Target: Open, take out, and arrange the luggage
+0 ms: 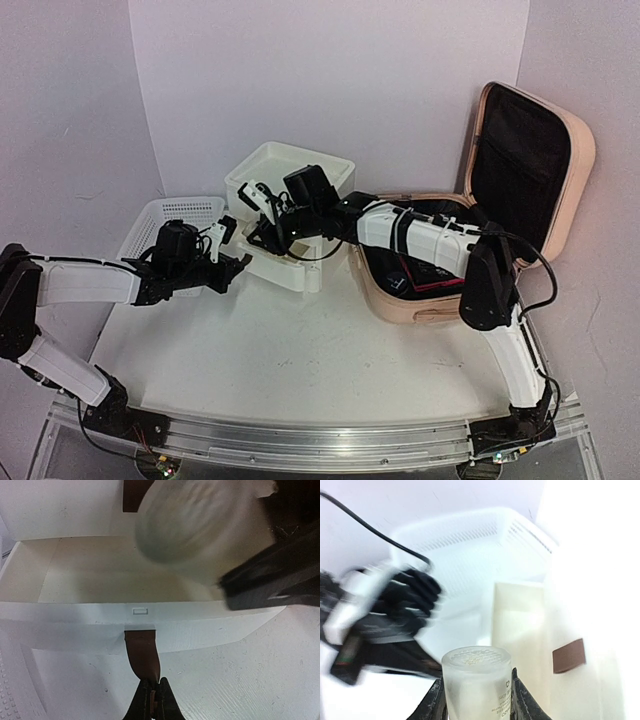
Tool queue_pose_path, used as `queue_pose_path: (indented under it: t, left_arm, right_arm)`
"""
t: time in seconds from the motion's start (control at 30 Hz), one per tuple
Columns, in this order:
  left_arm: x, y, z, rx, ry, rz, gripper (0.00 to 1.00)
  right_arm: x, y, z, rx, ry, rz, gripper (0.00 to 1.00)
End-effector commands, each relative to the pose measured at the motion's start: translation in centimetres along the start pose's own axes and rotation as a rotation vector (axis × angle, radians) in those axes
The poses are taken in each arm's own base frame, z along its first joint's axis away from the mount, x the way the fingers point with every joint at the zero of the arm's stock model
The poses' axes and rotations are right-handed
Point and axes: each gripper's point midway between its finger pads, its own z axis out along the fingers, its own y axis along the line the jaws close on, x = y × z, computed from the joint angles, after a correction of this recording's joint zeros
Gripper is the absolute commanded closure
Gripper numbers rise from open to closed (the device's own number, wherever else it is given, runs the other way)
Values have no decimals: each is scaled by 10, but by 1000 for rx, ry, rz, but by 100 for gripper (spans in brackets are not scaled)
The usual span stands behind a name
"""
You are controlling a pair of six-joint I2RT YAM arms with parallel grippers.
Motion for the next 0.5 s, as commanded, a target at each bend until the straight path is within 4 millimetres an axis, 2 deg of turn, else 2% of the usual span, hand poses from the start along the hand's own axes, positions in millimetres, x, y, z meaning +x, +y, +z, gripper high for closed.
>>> queue_pose_path:
  t: [0.0,0.13,0.3,0.47]
  left_arm:
    - [-11,-4,-6,12,-40,4,100]
    - [-11,-5,-8,18,-43,2,100]
    - [-13,-4,-9,8,-49,8,100]
    - [-13,-4,-7,13,-45,6,100]
  right_arm:
    - [-15,-23,7,141,-7,-136,88]
    - [4,-32,20,188,50,-188,86]
    - [34,-29,35,171,112,-183,83]
    - [44,-30,42,175,129,-147,72]
